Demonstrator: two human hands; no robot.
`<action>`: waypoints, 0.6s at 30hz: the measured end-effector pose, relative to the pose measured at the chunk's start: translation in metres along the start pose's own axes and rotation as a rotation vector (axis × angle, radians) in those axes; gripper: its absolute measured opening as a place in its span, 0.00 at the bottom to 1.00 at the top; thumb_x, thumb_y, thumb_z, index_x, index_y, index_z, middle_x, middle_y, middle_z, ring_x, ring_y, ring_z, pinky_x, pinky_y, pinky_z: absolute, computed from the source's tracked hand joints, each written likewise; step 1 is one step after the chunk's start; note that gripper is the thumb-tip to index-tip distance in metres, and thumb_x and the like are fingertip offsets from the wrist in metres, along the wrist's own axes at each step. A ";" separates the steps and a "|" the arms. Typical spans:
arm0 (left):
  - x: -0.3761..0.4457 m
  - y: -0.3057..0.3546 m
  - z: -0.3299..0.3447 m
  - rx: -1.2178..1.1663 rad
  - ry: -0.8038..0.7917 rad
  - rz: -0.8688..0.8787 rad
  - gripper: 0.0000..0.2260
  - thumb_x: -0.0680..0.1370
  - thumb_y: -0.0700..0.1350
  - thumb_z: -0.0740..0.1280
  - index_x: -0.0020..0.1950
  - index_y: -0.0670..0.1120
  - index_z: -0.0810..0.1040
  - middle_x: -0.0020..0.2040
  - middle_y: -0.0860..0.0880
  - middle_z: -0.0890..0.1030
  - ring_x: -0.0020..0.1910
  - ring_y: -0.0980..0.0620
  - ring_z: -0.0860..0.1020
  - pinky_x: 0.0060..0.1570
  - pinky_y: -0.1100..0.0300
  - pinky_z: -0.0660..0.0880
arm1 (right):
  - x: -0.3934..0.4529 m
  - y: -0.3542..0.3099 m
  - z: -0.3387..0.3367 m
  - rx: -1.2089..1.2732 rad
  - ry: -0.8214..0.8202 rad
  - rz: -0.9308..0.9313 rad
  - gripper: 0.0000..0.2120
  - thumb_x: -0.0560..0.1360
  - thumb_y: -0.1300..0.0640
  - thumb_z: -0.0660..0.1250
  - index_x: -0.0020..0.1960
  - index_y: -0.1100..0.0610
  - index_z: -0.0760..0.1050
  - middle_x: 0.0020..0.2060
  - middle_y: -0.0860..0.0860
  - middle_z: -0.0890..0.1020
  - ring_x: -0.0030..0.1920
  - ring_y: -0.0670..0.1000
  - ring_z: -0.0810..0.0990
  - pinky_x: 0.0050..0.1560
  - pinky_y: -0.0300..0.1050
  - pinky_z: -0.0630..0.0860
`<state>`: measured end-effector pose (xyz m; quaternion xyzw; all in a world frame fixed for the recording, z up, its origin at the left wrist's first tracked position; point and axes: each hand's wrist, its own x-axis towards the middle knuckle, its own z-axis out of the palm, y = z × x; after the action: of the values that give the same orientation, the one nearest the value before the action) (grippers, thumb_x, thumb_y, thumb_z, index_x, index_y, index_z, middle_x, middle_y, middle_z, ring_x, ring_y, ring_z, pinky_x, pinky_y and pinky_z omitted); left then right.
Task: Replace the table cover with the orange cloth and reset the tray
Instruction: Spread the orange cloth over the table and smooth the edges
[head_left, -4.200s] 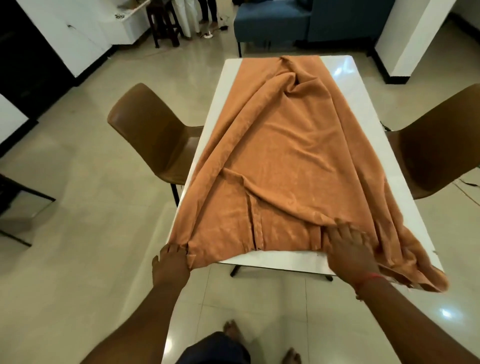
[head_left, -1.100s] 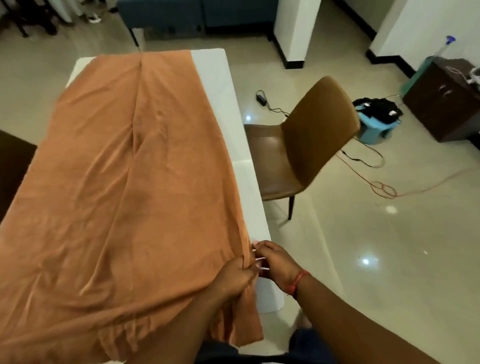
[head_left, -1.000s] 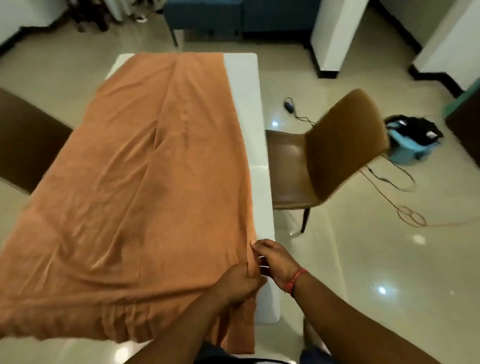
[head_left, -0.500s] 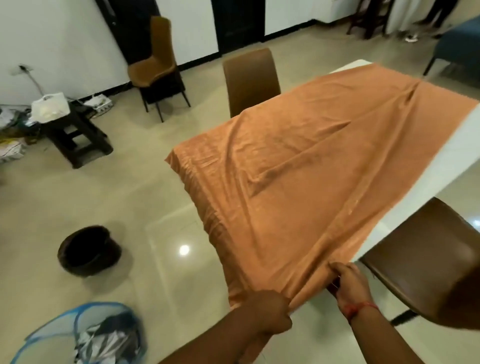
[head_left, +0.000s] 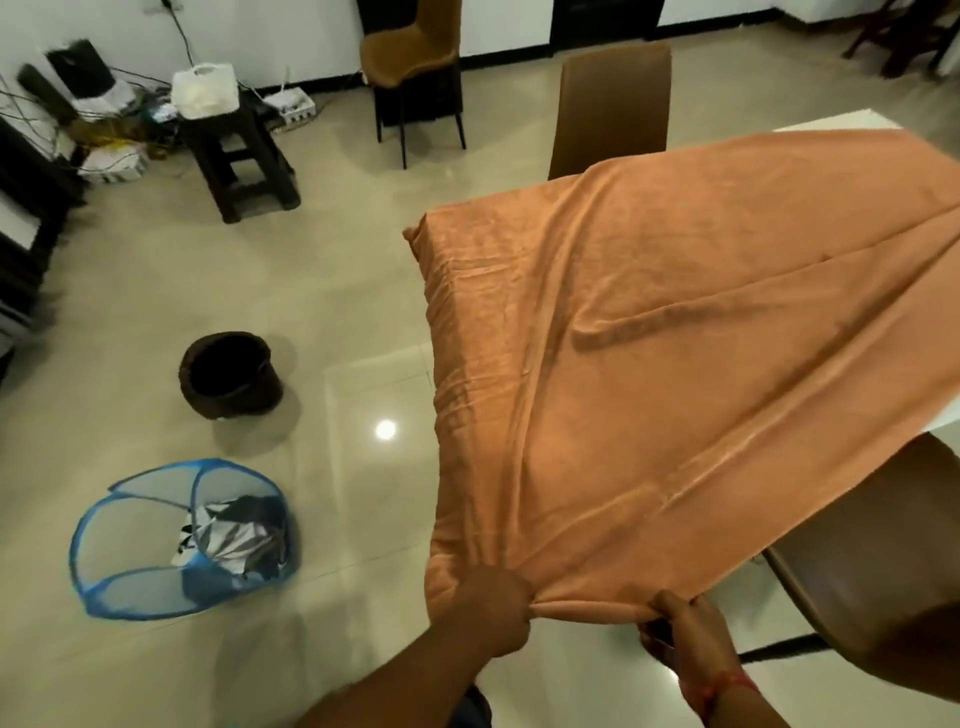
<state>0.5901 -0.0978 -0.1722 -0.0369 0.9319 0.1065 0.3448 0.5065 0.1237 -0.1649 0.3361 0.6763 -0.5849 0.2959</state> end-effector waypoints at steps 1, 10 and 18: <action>-0.002 0.000 0.008 0.001 0.007 -0.045 0.09 0.79 0.48 0.61 0.54 0.49 0.79 0.53 0.46 0.80 0.51 0.43 0.78 0.55 0.49 0.73 | -0.004 0.003 -0.003 -0.043 -0.039 0.004 0.11 0.77 0.66 0.62 0.58 0.61 0.74 0.44 0.63 0.81 0.40 0.61 0.80 0.42 0.50 0.78; -0.027 0.058 0.083 -0.040 0.079 -0.267 0.12 0.77 0.41 0.63 0.60 0.48 0.76 0.63 0.44 0.75 0.62 0.43 0.74 0.57 0.49 0.73 | -0.008 0.024 -0.064 -0.284 -0.265 0.062 0.08 0.79 0.67 0.60 0.57 0.61 0.73 0.41 0.63 0.80 0.36 0.57 0.81 0.41 0.50 0.80; -0.045 0.070 0.113 -0.162 0.038 -0.417 0.24 0.71 0.43 0.65 0.67 0.50 0.69 0.68 0.46 0.66 0.63 0.41 0.69 0.57 0.44 0.73 | 0.006 0.039 -0.097 -0.295 -0.169 0.087 0.04 0.80 0.60 0.65 0.51 0.61 0.72 0.43 0.60 0.75 0.40 0.58 0.78 0.41 0.51 0.79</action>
<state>0.6860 -0.0040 -0.2147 -0.2585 0.8988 0.1068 0.3375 0.5336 0.2238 -0.1798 0.2676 0.7121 -0.4923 0.4230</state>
